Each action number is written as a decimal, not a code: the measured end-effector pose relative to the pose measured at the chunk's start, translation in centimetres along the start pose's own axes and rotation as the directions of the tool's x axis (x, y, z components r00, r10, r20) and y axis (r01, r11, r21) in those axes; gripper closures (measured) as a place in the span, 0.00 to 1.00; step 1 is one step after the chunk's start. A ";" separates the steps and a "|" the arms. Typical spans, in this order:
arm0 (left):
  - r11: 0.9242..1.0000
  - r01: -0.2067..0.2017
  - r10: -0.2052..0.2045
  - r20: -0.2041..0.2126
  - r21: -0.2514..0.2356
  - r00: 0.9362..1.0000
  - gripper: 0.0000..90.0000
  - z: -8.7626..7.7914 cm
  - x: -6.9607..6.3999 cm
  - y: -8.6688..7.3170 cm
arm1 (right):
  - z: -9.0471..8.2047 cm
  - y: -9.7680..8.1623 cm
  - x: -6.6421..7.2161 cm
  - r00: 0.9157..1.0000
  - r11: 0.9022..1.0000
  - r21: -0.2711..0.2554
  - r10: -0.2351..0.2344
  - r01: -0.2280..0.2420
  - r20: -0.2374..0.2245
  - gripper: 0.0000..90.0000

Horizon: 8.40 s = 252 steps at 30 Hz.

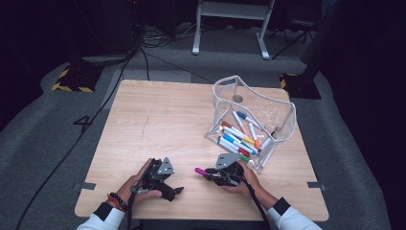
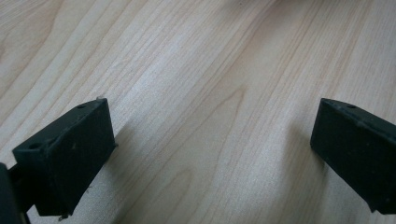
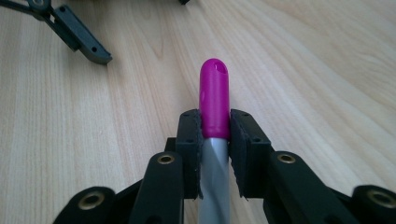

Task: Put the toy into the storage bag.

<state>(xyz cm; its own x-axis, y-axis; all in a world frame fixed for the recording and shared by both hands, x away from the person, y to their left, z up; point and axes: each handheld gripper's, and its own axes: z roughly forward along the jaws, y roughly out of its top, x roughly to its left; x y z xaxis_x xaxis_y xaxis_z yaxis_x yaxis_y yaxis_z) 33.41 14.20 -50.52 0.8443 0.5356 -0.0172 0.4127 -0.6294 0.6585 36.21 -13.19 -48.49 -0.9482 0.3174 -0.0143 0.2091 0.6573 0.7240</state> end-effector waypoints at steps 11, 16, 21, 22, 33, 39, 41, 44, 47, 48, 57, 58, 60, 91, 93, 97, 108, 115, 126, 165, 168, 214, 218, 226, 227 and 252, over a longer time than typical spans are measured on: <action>1.000 0.000 0.000 0.000 -0.002 1.000 0.00 0.0 0.0 0.0 | -3.1 0.9 -0.6 0.999 0.999 -0.049 0.003 -0.001 0.047 0.83; 1.000 0.000 0.000 0.000 -0.002 1.000 0.00 0.0 0.0 0.0 | -4.8 1.8 -0.7 0.997 0.997 -0.080 0.003 0.004 0.079 0.83; 1.000 0.001 -0.001 0.000 -0.002 1.000 0.00 0.0 0.0 0.0 | -6.8 3.0 -0.7 0.993 0.993 -0.121 0.011 0.003 0.116 0.83; 1.000 0.001 -0.001 0.000 -0.002 1.000 0.00 0.0 0.0 0.0 | -7.2 3.2 -0.8 0.992 0.992 -0.127 0.012 0.004 0.124 0.83; 1.000 -0.001 0.001 0.002 -0.002 1.000 0.00 0.1 0.0 0.1 | -12.0 6.4 -1.7 0.982 0.982 -0.188 0.049 -0.014 0.183 0.83; 1.000 -0.001 0.001 0.002 -0.003 1.000 0.00 0.1 0.0 0.1 | -14.4 8.4 -2.0 0.975 0.980 -0.197 0.041 0.003 0.217 0.83; 1.000 -0.001 0.001 0.002 -0.003 1.000 0.00 0.1 0.0 0.1 | -15.1 8.8 -2.3 0.974 0.978 -0.208 0.045 0.002 0.224 0.83; 1.000 -0.001 0.001 0.002 -0.003 1.000 0.00 0.1 0.0 0.1 | -16.2 9.2 -2.8 0.970 0.976 -0.216 0.049 0.003 0.239 0.83; 1.000 -0.001 0.001 0.002 -0.002 1.000 0.00 0.1 0.0 0.1 | -17.2 9.4 -3.2 0.963 0.976 -0.217 0.047 0.012 0.266 0.83; 1.000 -0.001 0.001 0.002 -0.003 1.000 0.00 0.1 0.0 0.1 | -17.6 9.5 -3.3 0.961 0.976 -0.218 0.047 0.014 0.273 0.83; 1.000 -0.001 0.001 0.002 -0.002 1.000 0.00 0.1 0.0 0.1 | -20.2 9.7 -5.3 0.938 0.978 -0.207 0.058 0.015 0.343 0.83; 1.000 -0.001 0.001 0.002 -0.002 1.000 0.00 0.1 0.0 0.1 | -20.3 9.7 -5.7 0.934 0.980 -0.198 0.055 0.017 0.353 0.83; 1.000 -0.001 0.001 0.002 -0.002 1.000 0.00 0.1 0.0 0.1 | -20.5 9.6 -6.6 0.930 0.981 -0.196 0.074 -0.002 0.361 0.83; 1.000 -0.001 0.001 0.002 -0.003 1.000 0.00 0.1 0.0 0.1 | -13.5 8.0 -15.7 0.920 0.943 0.227 0.152 -0.245 0.361 0.83; 1.000 -0.001 0.001 0.002 -0.003 1.000 0.00 0.1 0.0 0.1 | -13.1 8.1 -15.4 0.932 0.938 0.250 0.150 -0.239 0.328 0.83; 1.000 -0.001 0.001 0.002 -0.003 1.000 0.00 0.1 0.0 0.1 | -12.3 8.4 -14.8 0.945 0.932 0.277 0.149 -0.233 0.293 0.83; 1.000 -0.001 0.001 0.001 -0.003 1.000 0.00 0.1 0.0 0.1 | -11.5 8.3 -14.4 0.955 0.920 0.327 0.131 -0.217 0.266 0.82; 1.000 0.000 0.000 0.000 -0.002 1.000 0.00 0.1 0.0 0.1 | -11.6 8.2 -14.5 0.948 0.926 0.306 0.131 -0.222 0.291 0.78; 1.000 0.000 0.000 0.001 -0.003 1.000 0.00 0.1 0.0 0.1 | -12.1 8.3 -14.5 0.941 0.940 0.253 0.146 -0.228 0.305 0.73; 1.000 0.000 0.000 0.001 -0.003 1.000 0.00 0.1 0.0 0.1 | -18.2 8.3 -12.6 0.894 0.977 -0.035 0.205 -0.208 0.399 0.35; 1.000 0.001 -0.001 -0.002 -0.001 1.000 0.00 0.0 0.0 0.1 | -18.6 8.2 -12.2 0.896 0.979 -0.034 0.200 -0.203 0.397 0.35; 1.000 0.009 -0.009 -0.011 -0.005 1.000 0.00 0.0 0.0 -0.1 | -24.6 1.5 -3.8 0.892 0.991 -0.074 0.134 -0.113 0.431 0.32; 1.000 0.009 -0.009 -0.012 -0.004 1.000 0.00 -0.1 0.0 -0.1 | -24.8 0.9 -3.3 0.888 0.991 -0.083 0.133 -0.107 0.441 0.32; 1.000 0.009 -0.009 -0.012 -0.004 1.000 0.00 -0.1 0.0 -0.1 | -24.8 -0.8 -2.5 0.881 0.991 -0.087 0.130 -0.102 0.455 0.31; 1.000 0.009 -0.009 -0.012 -0.004 1.000 0.00 -0.1 0.0 -0.1 | -24.8 -1.0 -2.4 0.881 0.991 -0.087 0.128 -0.100 0.456 0.31; 1.000 0.010 -0.010 -0.013 -0.004 1.000 0.00 -0.1 0.0 -0.1 | -19.4 -8.3 -3.4 0.874 0.989 0.017 0.124 -0.149 0.469 0.30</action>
<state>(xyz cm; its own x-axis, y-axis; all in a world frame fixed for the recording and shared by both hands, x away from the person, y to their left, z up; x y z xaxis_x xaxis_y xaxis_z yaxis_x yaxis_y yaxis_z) 33.30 14.29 -50.53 0.8357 0.5489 -0.0143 0.4197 -0.6218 0.6612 33.06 -32.95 -41.05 -0.6911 0.6794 -0.2466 0.3520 0.6143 0.7062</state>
